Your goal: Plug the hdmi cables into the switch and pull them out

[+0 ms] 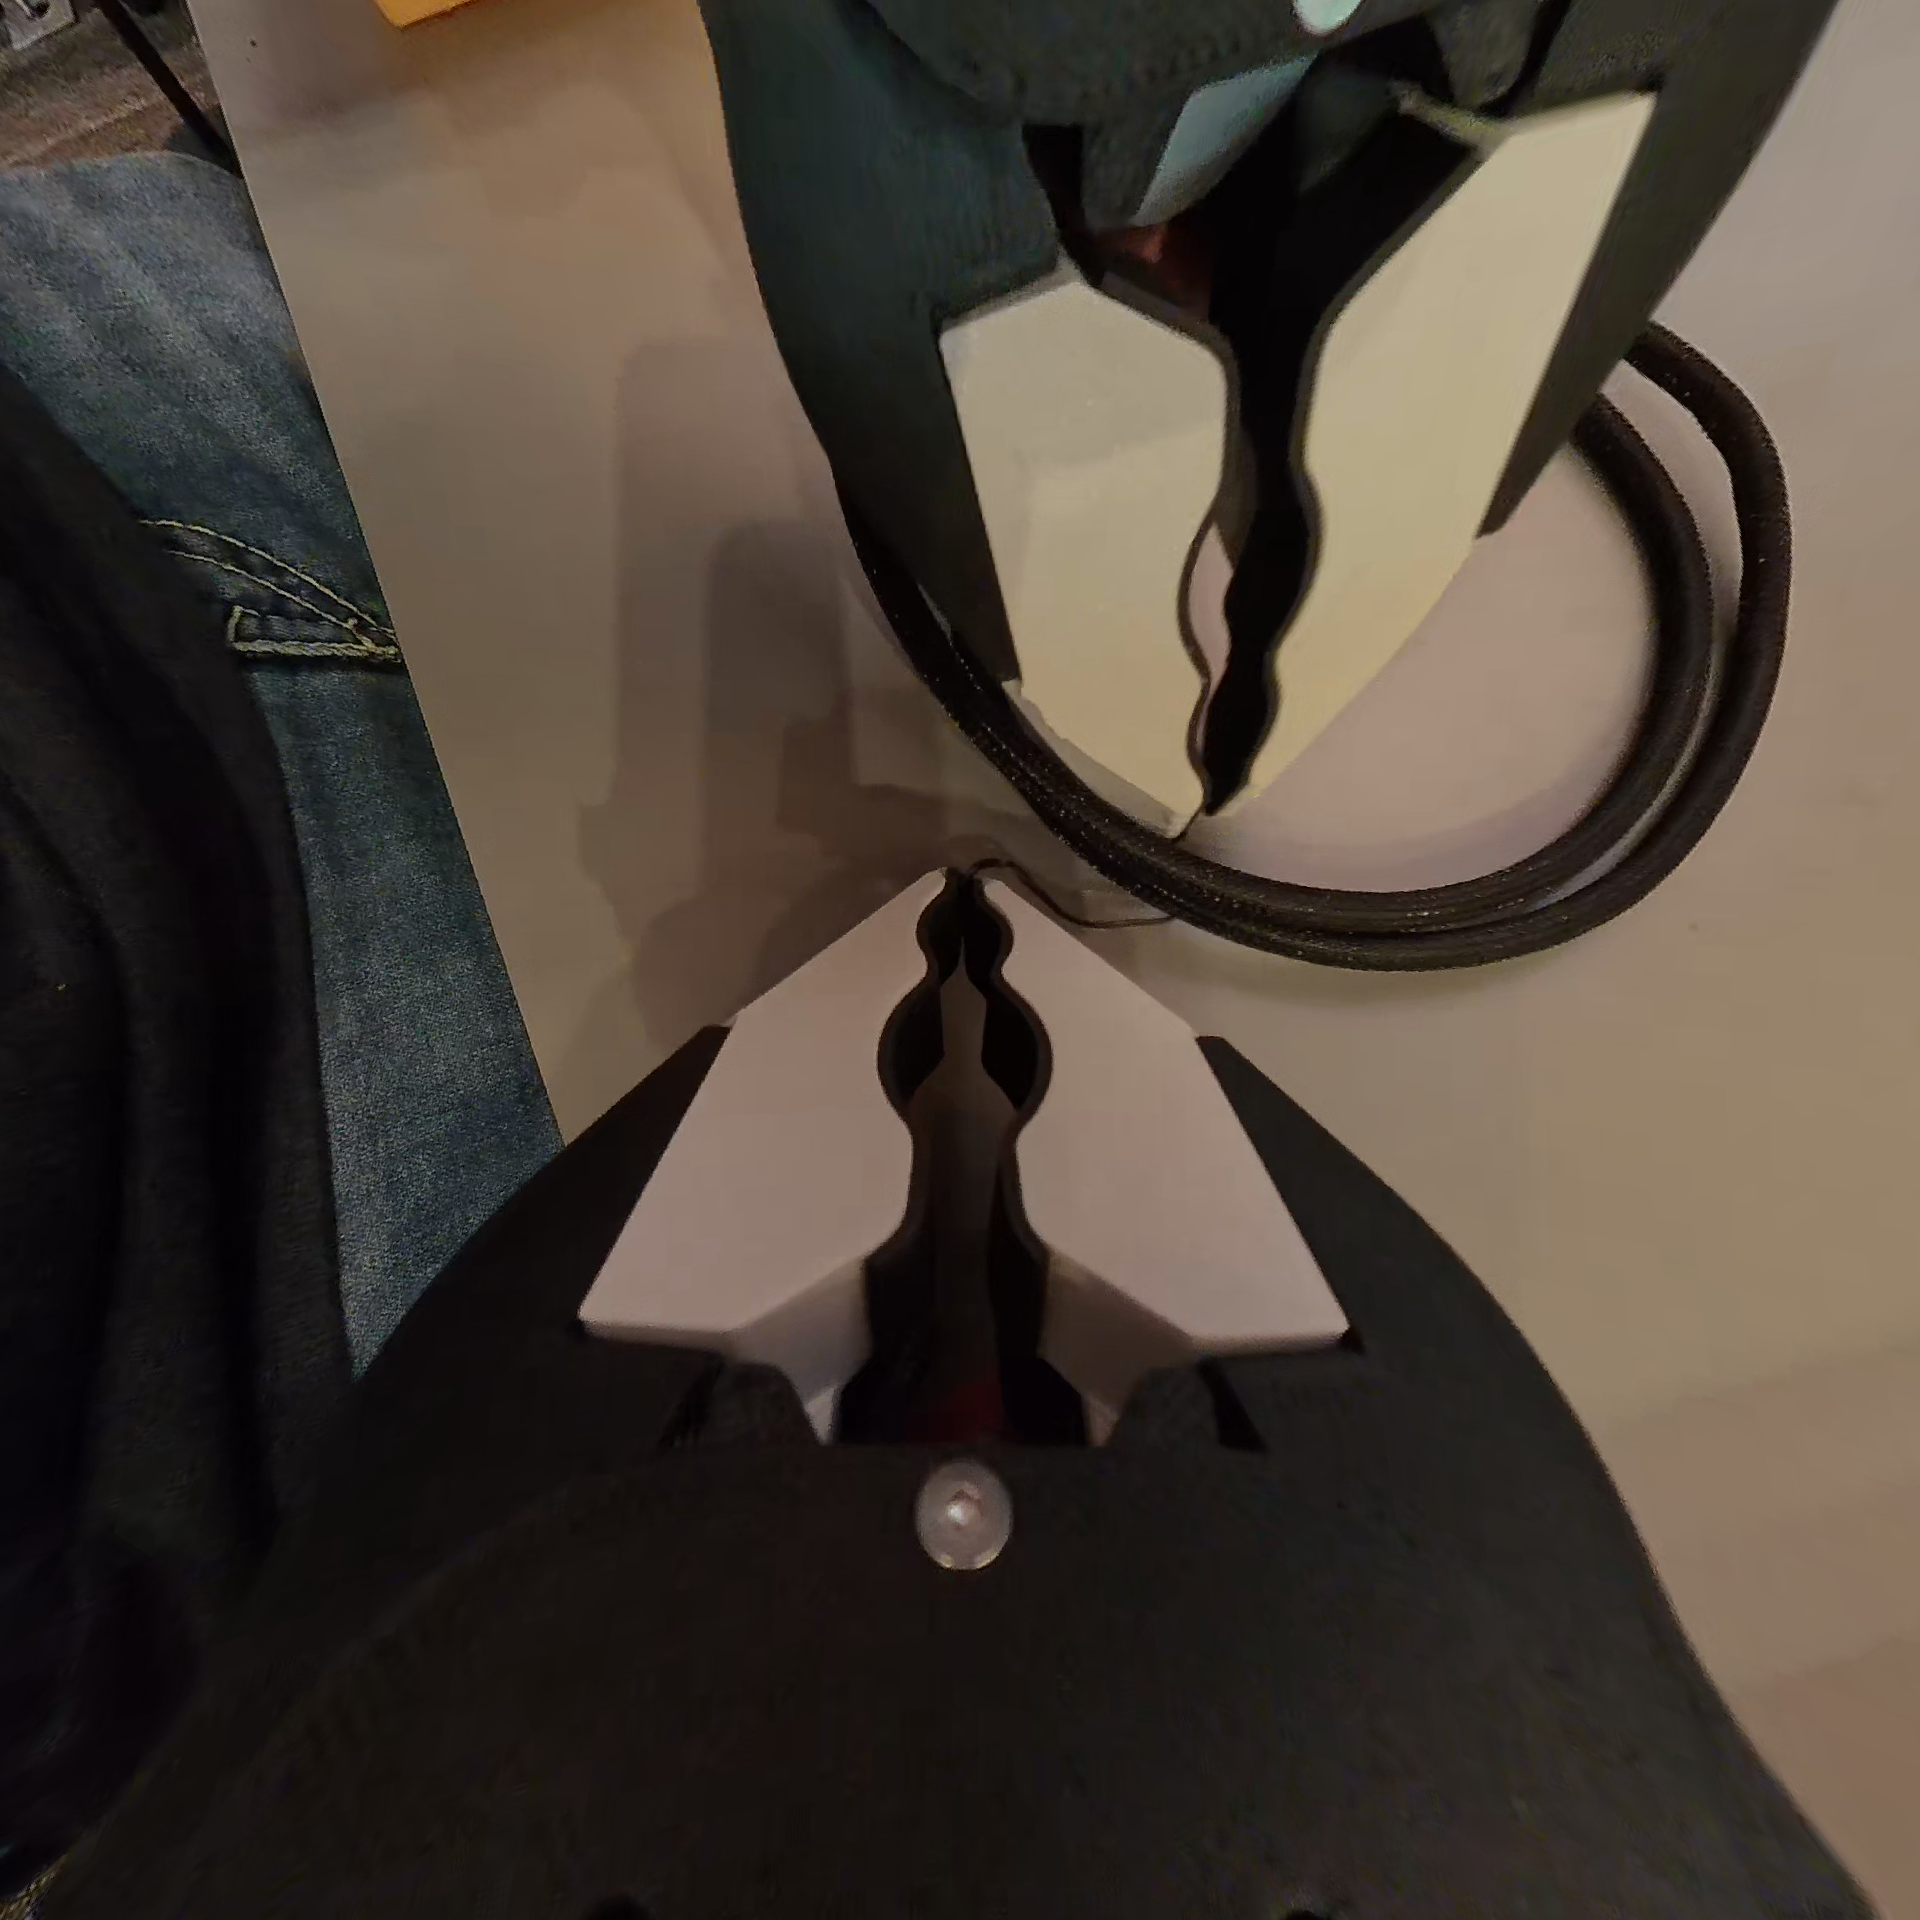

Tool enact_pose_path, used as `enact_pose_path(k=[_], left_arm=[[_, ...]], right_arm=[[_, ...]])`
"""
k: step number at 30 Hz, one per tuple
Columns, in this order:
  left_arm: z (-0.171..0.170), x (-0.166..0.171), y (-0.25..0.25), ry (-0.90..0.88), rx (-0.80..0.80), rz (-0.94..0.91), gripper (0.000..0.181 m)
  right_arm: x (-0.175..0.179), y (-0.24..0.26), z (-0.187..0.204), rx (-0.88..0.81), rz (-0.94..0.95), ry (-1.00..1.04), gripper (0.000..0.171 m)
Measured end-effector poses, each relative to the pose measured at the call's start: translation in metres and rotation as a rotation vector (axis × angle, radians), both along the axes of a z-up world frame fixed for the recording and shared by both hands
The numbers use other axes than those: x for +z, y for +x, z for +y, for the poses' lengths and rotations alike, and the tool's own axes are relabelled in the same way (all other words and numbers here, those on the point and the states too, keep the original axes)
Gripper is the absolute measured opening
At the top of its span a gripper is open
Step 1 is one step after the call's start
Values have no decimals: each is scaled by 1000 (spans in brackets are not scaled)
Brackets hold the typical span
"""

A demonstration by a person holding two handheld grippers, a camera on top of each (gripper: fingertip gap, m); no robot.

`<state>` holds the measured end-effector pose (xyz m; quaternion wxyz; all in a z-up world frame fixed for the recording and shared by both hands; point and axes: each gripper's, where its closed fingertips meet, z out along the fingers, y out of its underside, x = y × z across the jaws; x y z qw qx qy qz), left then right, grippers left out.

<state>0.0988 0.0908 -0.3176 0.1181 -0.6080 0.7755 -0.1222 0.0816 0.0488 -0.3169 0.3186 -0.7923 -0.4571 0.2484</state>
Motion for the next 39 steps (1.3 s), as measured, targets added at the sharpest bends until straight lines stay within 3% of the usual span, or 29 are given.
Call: enact_pose_path(k=[1,11,25,39], left_arm=[[-2,-2,-1,-9,-4,9,2],[1,3,-4,36,39,-58,0],[9,40,-5,267,99,-179,0],[11,53,-5,527,123,-297,0]], right_arm=[[0,0,0,-2,2,2,0],[15,1,3,-8,91,50,0],[66,-1,13,-25,551,-129,0],[65,8,45,-124,589,-197,0]])
